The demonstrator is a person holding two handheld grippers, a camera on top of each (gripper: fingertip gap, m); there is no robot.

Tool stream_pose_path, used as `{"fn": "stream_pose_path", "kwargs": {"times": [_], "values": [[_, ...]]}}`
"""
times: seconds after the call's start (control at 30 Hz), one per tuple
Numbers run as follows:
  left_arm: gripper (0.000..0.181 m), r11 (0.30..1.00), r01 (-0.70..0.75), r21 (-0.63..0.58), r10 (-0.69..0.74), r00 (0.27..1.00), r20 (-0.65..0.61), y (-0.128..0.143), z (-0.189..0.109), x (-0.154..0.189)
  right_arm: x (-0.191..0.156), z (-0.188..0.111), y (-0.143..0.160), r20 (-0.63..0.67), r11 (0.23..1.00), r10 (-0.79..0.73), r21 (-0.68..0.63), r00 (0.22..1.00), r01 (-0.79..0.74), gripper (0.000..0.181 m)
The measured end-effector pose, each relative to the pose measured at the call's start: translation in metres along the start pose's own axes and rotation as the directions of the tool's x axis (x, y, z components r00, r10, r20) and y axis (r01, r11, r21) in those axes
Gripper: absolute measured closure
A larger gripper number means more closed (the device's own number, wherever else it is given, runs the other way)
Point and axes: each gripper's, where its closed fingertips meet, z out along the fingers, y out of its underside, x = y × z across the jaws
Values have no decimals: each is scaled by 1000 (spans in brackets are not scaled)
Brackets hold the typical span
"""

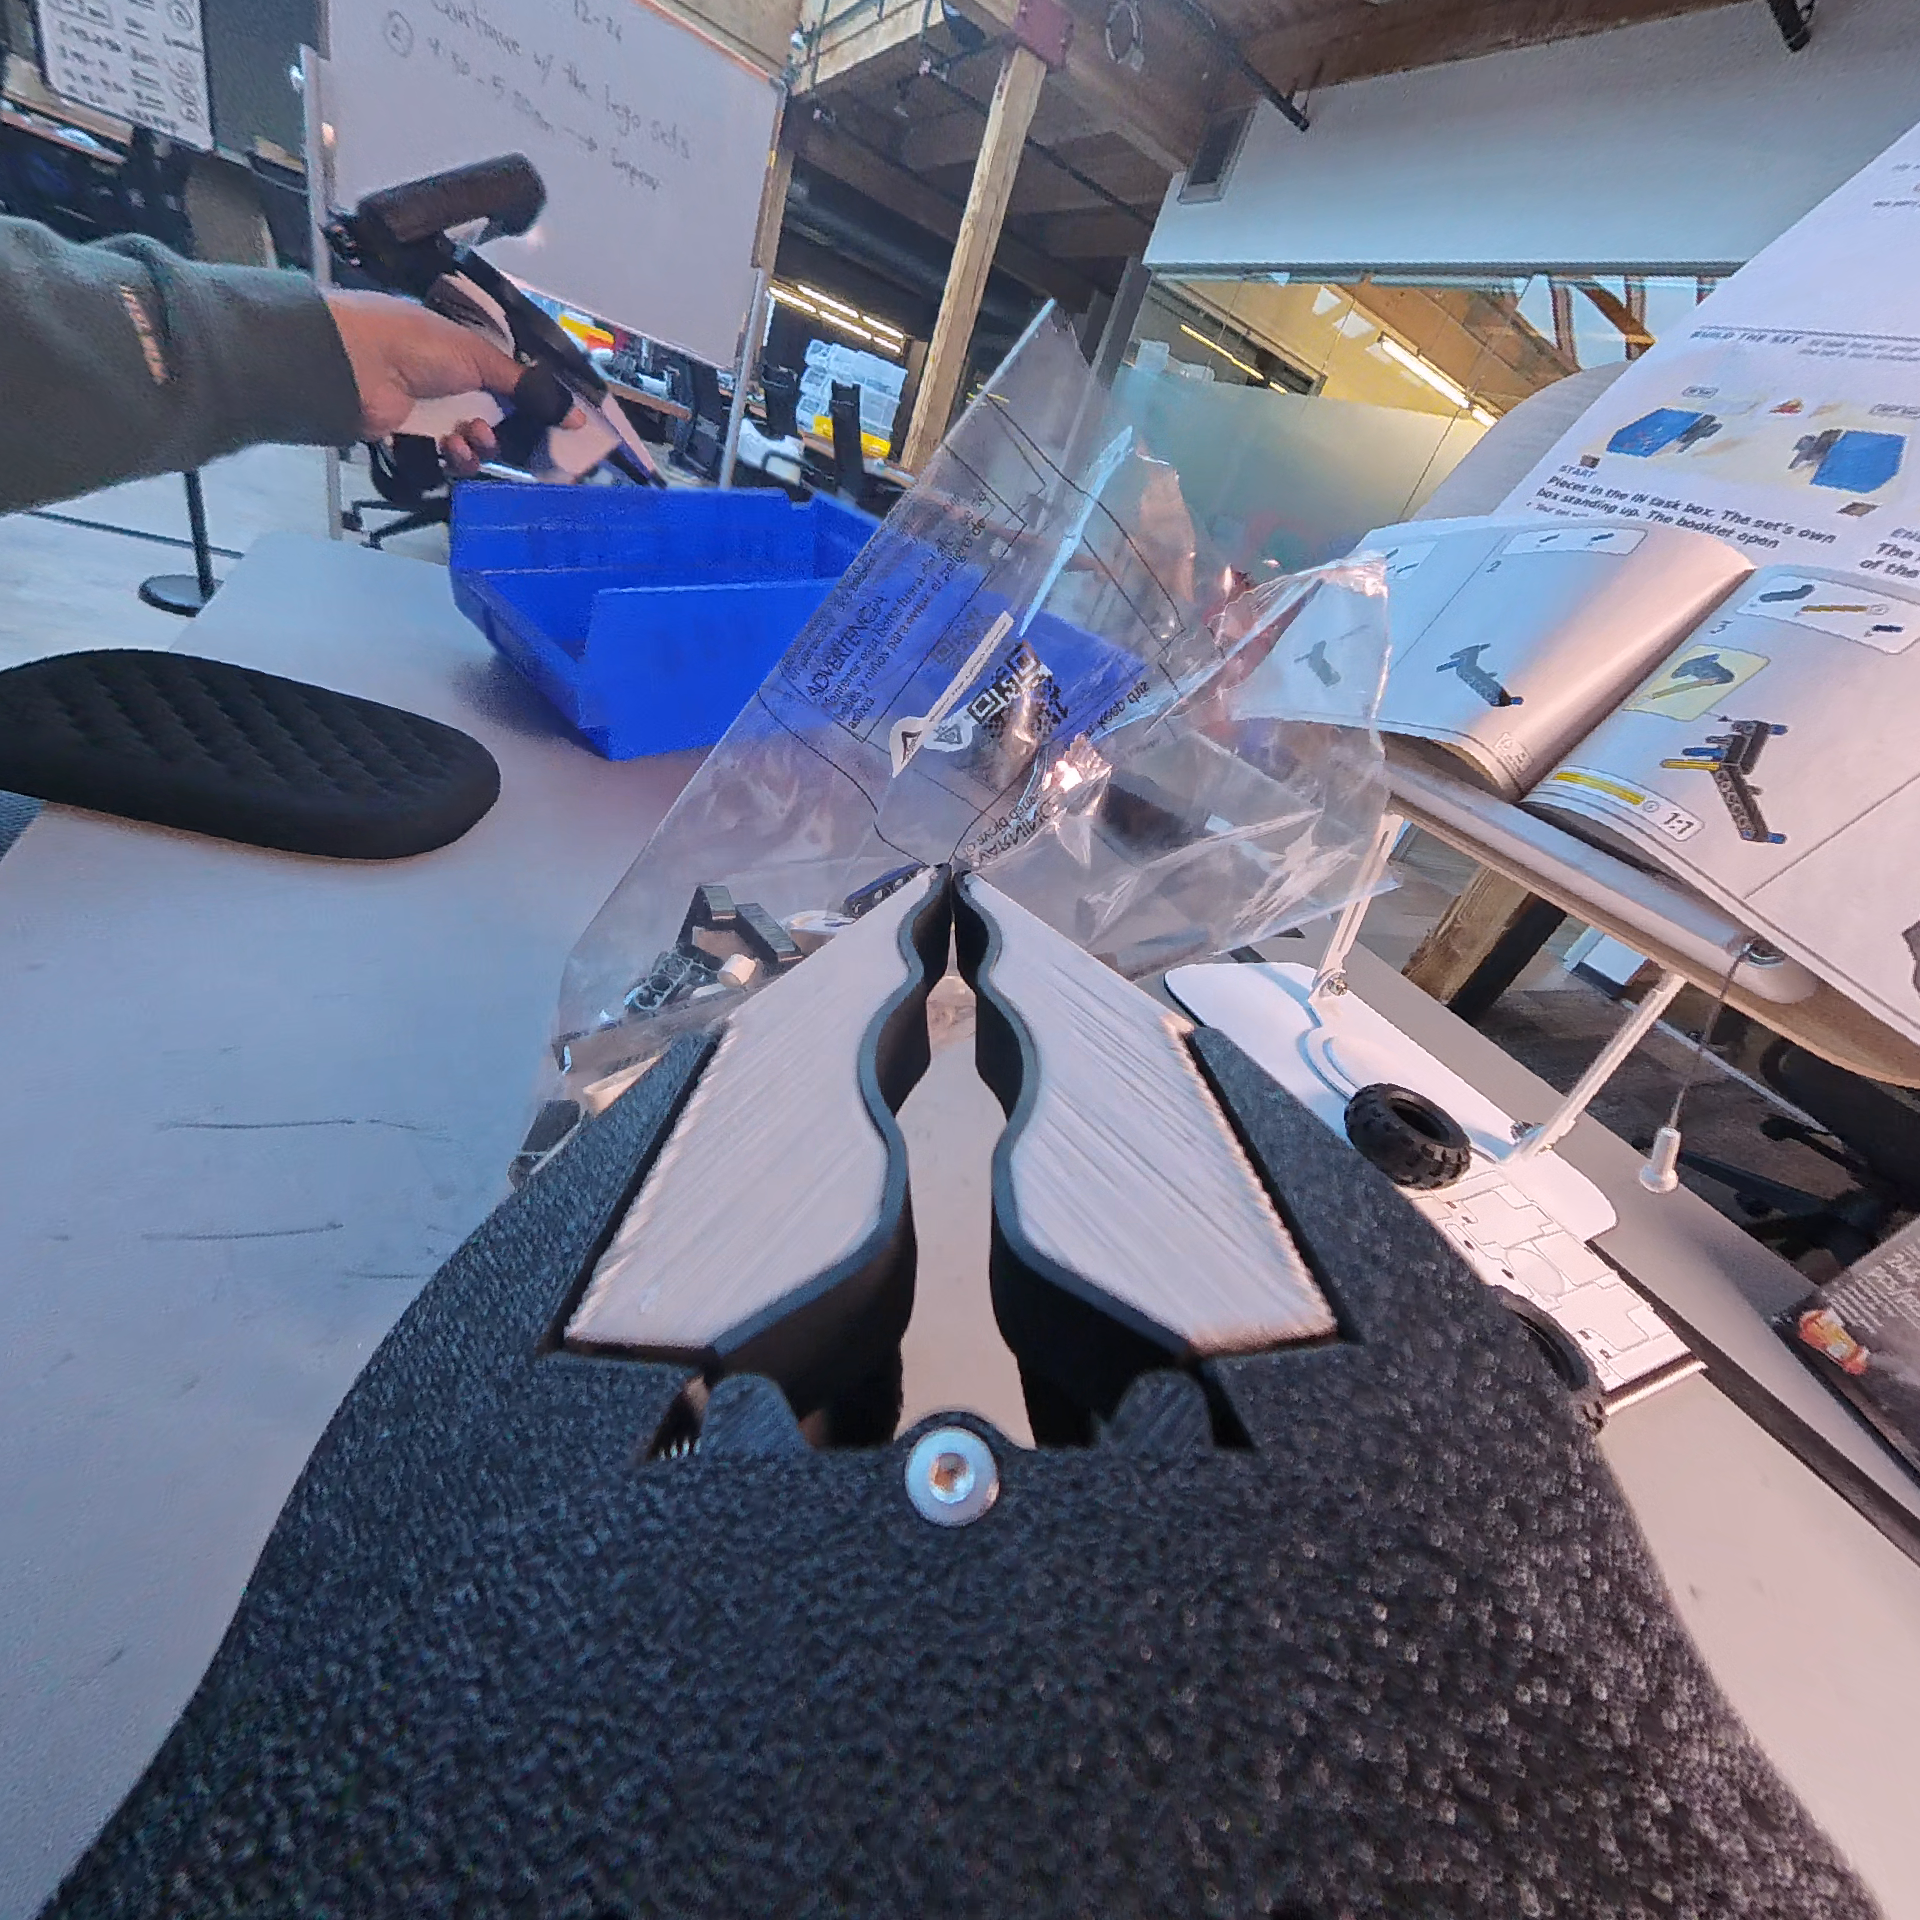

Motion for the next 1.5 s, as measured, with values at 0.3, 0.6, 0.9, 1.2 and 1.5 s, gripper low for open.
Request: {"fn": "stream_pose_path", "kwargs": {"times": [0.3, 0.6, 0.9, 1.2, 1.5], "values": [[167, 901, -428, 76, 434, 893, -121, 9, -43, 62, 1, 4, 2, -6, 1000, 10, -13, 1000, -10, 181], [120, 338, -878, -339, 689, 476, -546, 194, -26, 91, -2, 2, 2, -5, 1000, -4, -21, 1000, 4, 181], [150, 219, -849, -481, 787, 445, -428, 212, -37, 72, -2, -4, 4, -13, 1000, -3, -31, 1000, 3, 181], [154, 232, -889, -394, 853, 381, -357, 202, -14, 79, -2, -1, 2, -10, 1000, 19, -20, 1000, -19, 181], [155, 216, -911, -351, 861, 347, -372, 184, 31, 93, -2, -5, 5, -21, 999, 12, -35, 1000, -12, 181]]}}
